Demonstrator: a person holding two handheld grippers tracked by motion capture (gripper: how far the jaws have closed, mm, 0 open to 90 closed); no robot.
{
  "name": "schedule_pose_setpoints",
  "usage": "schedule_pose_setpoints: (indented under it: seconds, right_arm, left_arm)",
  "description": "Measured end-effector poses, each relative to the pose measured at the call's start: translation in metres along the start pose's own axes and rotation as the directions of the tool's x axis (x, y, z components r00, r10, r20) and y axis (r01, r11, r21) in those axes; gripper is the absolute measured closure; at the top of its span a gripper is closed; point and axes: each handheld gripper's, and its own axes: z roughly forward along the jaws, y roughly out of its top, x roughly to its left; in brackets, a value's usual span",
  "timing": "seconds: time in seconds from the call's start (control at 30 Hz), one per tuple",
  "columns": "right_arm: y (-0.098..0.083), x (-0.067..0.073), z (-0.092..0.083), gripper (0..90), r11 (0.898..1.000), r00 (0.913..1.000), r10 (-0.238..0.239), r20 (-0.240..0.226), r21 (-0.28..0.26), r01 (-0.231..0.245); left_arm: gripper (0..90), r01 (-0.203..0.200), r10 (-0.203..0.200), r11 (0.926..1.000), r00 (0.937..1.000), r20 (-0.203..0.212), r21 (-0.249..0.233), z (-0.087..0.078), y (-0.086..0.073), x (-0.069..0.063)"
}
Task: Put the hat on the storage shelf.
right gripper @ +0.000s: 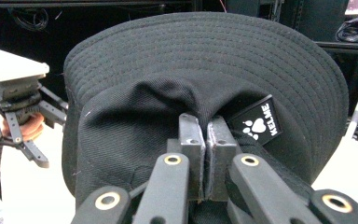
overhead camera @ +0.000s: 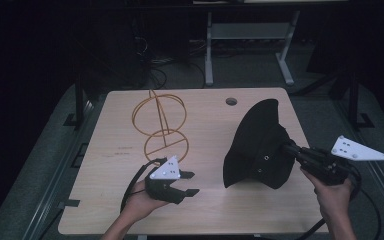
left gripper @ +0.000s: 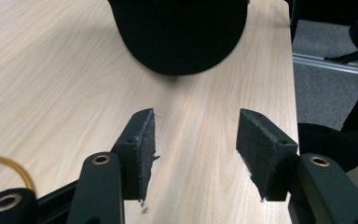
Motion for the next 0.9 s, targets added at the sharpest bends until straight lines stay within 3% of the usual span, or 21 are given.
schedule_pose_setpoints:
  seconds: [0.43, 0.9]
  right_arm:
    - [0.025, 0.0, 0.021, 87.4, 1.0, 0.9997, -0.015, -0.021, 0.022, 0.016]
    - [0.052, 0.003, 0.043, 87.3, 1.0, 0.9978, -0.024, -0.062, 0.017, 0.025]
  left_arm:
    - [41.2, 0.035, -0.035, 0.9991, 0.9994, -0.007, 0.024, 0.001, -0.022, 0.001]
    - [38.3, 0.024, -0.023, 0.9997, 0.9994, -0.026, 0.009, -0.001, -0.025, -0.003]
